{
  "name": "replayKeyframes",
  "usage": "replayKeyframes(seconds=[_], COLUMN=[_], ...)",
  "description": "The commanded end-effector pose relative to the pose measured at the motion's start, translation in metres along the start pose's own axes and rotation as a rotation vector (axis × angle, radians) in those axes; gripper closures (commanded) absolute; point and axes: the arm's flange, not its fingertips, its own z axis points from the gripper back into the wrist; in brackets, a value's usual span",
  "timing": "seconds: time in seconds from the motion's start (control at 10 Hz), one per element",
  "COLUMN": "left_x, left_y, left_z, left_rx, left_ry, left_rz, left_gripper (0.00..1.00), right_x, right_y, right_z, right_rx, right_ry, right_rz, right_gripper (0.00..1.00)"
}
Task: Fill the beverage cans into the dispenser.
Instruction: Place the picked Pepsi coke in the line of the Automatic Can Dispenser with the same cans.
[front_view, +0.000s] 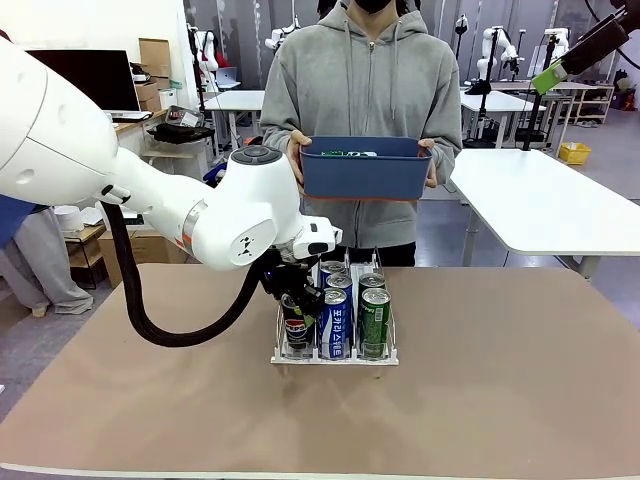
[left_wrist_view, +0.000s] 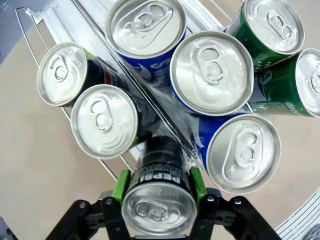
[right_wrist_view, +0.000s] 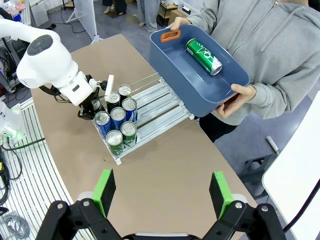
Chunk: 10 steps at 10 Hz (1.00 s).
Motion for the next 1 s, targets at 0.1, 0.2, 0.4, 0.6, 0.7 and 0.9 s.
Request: replayKeyframes(seconds=[0.1, 0.2, 0.4, 0.6, 0.7, 0.9], left_x=[0.009, 0.007, -0.002, 0.009, 0.009, 0.009], left_y=[0.005, 0.008, 0.005, 0.009, 0.009, 0.009], left_z=[0.006, 0.013, 0.033, 0.025, 0.025, 0.025], left_rx=[0.039, 0.038, 0.061, 0.021, 0.021, 0.021], left_ry=[-0.009, -0.022, -0.080, -0.051, -0.051, -0.051], left_rz=[0.031, 0.036, 0.046, 0.021, 0.021, 0.021], left_gripper=[0.03, 0.19, 0.00, 0.00, 0.00, 0.00], right_x=[-0.001, -0.001, -0.001, -0.001, -0.001, -0.001], right_y=[-0.001, -0.001, -0.001, -0.001, -0.001, -0.001], right_z=[0.000, 0.000, 0.000, 0.000, 0.000, 0.000], right_rx=[-0.004, -0.004, -0.004, -0.004, -0.004, -0.004], right_ry=[0.006, 0.006, 0.006, 0.006, 0.006, 0.006], right_rz=[0.003, 0.003, 0.003, 0.003, 0.003, 0.003], right_gripper=[0.00, 0.00, 0.00, 0.00, 0.00, 0.00])
